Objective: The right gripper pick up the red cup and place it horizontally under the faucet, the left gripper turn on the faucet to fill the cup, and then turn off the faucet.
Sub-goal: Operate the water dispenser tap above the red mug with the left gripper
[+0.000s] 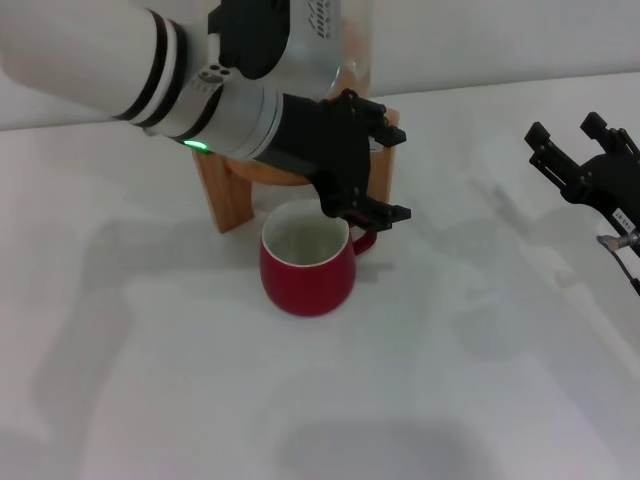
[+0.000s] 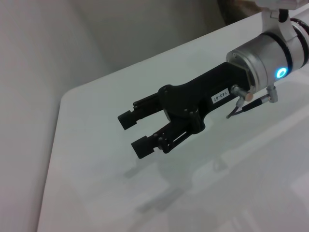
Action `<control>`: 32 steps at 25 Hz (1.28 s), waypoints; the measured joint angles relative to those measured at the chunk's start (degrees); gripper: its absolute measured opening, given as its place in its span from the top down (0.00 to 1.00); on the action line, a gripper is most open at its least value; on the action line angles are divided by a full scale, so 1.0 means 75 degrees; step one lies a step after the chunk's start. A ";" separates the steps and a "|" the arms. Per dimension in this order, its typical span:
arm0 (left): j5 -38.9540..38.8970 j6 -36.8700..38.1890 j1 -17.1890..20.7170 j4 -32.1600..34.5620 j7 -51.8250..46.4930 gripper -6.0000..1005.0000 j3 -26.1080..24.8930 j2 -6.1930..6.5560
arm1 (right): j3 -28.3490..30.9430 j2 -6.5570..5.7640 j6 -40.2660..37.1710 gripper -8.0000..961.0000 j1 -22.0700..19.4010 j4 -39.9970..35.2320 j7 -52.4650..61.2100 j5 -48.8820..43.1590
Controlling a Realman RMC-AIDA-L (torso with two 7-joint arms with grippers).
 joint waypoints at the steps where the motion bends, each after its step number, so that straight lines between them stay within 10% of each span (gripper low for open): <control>1: -0.0007 -0.0006 0.0038 0.0029 -0.0006 0.19 0.0001 0.0000 | 0.0000 0.0000 0.0000 0.11 -0.0004 0.0000 0.0000 0.0000; 32: 0.0175 0.0282 0.0073 -0.0200 -0.0051 0.19 0.0155 0.0000 | -0.0052 0.0001 -0.0005 0.11 -0.0023 0.0000 0.0012 0.0000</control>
